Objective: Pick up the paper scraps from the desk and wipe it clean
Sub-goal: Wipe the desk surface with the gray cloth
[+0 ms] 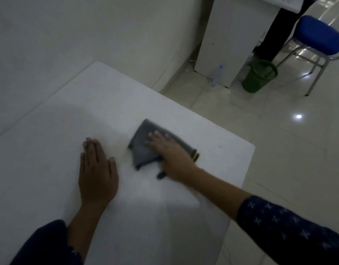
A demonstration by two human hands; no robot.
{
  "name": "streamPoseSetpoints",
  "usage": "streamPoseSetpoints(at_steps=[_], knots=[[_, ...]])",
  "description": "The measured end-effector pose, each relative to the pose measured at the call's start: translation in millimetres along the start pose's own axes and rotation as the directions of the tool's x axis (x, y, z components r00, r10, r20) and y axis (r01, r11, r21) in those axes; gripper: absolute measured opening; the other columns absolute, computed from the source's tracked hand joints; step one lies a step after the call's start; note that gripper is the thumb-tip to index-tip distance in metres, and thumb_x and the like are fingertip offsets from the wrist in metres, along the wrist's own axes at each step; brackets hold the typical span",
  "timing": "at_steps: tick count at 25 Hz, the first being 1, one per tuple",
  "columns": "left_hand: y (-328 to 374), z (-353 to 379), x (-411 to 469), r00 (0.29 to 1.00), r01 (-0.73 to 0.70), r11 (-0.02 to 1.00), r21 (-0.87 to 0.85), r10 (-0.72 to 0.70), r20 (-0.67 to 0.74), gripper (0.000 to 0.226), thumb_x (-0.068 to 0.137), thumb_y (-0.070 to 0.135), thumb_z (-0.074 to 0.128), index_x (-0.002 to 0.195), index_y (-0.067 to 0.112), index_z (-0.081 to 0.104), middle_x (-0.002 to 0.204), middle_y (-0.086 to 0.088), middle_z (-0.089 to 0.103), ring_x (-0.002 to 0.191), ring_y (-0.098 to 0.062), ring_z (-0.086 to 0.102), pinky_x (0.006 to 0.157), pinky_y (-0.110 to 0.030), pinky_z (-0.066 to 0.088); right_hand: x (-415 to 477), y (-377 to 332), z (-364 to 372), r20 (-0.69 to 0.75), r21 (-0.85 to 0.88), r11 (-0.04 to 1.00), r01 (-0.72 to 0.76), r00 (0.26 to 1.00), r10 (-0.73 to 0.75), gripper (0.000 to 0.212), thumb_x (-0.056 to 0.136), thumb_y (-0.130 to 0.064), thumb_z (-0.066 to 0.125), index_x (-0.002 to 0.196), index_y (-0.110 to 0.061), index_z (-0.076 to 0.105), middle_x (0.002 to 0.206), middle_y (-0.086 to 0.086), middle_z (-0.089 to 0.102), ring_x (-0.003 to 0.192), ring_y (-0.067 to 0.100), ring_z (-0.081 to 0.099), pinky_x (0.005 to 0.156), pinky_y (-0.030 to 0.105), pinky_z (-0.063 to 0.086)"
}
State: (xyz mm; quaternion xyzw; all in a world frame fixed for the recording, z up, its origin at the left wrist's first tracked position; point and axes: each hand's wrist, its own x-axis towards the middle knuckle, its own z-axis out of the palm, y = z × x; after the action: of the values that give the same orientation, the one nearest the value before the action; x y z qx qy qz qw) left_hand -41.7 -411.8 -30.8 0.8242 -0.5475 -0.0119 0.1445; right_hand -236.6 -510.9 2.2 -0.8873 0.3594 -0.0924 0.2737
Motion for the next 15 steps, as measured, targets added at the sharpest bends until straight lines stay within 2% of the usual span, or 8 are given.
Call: streamPoseSetpoints(at_steps=[3, 5, 7, 9, 11, 12, 13, 15], knots=[[1, -1, -4, 0.999, 0.036, 0.999, -0.031, -0.036, 0.0, 0.063, 0.092, 0.03, 0.022, 0.14, -0.011, 0.026, 0.149, -0.029, 0.023, 0.141, -0.038, 0.02, 0.114, -0.047, 0.021, 46, 58, -39, -0.204, 0.08, 0.934, -0.349, 0.911, 0.358, 0.063, 0.084, -0.017, 0.059, 0.142, -0.014, 0.036, 0.155, 0.009, 0.026, 0.145, 0.024, 0.018, 0.12, 0.035, 0.007], [-11, -8, -5, 1.0, 0.016, 0.999, -0.03, -0.016, 0.001, 0.065, 0.092, 0.033, 0.021, 0.139, -0.011, 0.028, 0.149, -0.029, 0.023, 0.14, -0.038, 0.021, 0.113, -0.047, 0.022, 63, 63, -55, -0.272, 0.193, 0.894, -0.405, 0.853, 0.445, 0.057, 0.088, -0.021, 0.05, 0.142, -0.012, 0.036, 0.151, 0.013, 0.032, 0.141, 0.03, 0.027, 0.117, 0.045, 0.024], [-34, -17, -6, 1.0, 0.014, 0.999, -0.028, -0.015, -0.009, 0.066, 0.093, 0.036, 0.021, 0.14, -0.01, 0.028, 0.149, -0.027, 0.024, 0.141, -0.036, 0.02, 0.113, -0.046, 0.021, 62, 37, -45, -0.204, 0.104, 0.954, -0.282, 0.932, 0.298, 0.058, 0.087, -0.013, 0.056, 0.142, -0.013, 0.038, 0.149, 0.011, 0.036, 0.139, 0.028, 0.031, 0.115, 0.043, 0.029], [-64, -26, -12, 1.0, 0.028, 1.0, -0.011, -0.028, -0.011, 0.069, 0.094, 0.041, 0.017, 0.141, -0.009, 0.027, 0.15, -0.025, 0.023, 0.141, -0.032, 0.018, 0.113, -0.044, 0.02, 49, -13, -10, 0.067, 0.009, 0.992, 0.126, 0.99, -0.126, 0.064, 0.081, -0.008, 0.065, 0.14, -0.015, 0.042, 0.149, 0.01, 0.038, 0.14, 0.024, 0.03, 0.119, 0.04, 0.021], [-86, -29, -17, 0.999, 0.042, 0.999, -0.012, -0.042, 0.004, 0.069, 0.096, 0.041, 0.015, 0.141, -0.01, 0.025, 0.15, -0.024, 0.023, 0.141, -0.033, 0.02, 0.114, -0.046, 0.02, 46, -56, 36, 0.365, 0.014, 0.855, 0.518, 0.794, -0.486, 0.072, 0.073, -0.005, 0.066, 0.14, -0.014, 0.041, 0.151, 0.011, 0.034, 0.144, 0.025, 0.018, 0.119, 0.037, 0.005], [-93, -29, -18, 0.997, 0.077, 0.997, -0.02, -0.077, -0.004, 0.067, 0.095, 0.037, 0.016, 0.14, -0.011, 0.024, 0.149, -0.025, 0.024, 0.14, -0.035, 0.021, 0.113, -0.049, 0.021, 54, -73, 53, 0.432, 0.004, 0.785, 0.62, 0.707, -0.56, 0.073, 0.073, -0.004, 0.063, 0.141, -0.013, 0.039, 0.153, 0.01, 0.029, 0.146, 0.026, 0.01, 0.119, 0.037, -0.001], [-96, -28, -18, 0.99, 0.136, 0.99, -0.036, -0.137, -0.025, 0.065, 0.094, 0.034, 0.017, 0.14, -0.012, 0.023, 0.149, -0.025, 0.024, 0.14, -0.036, 0.023, 0.114, -0.049, 0.02, 72, -82, 65, 0.448, -0.006, 0.754, 0.657, 0.676, -0.586, 0.073, 0.074, -0.005, 0.06, 0.142, -0.014, 0.037, 0.155, 0.008, 0.026, 0.146, 0.026, 0.006, 0.119, 0.038, -0.004], [-99, -26, -15, 0.965, 0.249, 0.966, -0.072, -0.253, -0.063, 0.066, 0.095, 0.036, 0.016, 0.142, -0.009, 0.021, 0.15, -0.023, 0.023, 0.141, -0.032, 0.02, 0.116, -0.044, 0.014, 118, -95, 77, 0.389, -0.025, 0.783, 0.621, 0.728, -0.565, 0.073, 0.075, -0.006, 0.057, 0.144, -0.017, 0.035, 0.156, 0.005, 0.024, 0.147, 0.024, 0.005, 0.12, 0.039, -0.002]])
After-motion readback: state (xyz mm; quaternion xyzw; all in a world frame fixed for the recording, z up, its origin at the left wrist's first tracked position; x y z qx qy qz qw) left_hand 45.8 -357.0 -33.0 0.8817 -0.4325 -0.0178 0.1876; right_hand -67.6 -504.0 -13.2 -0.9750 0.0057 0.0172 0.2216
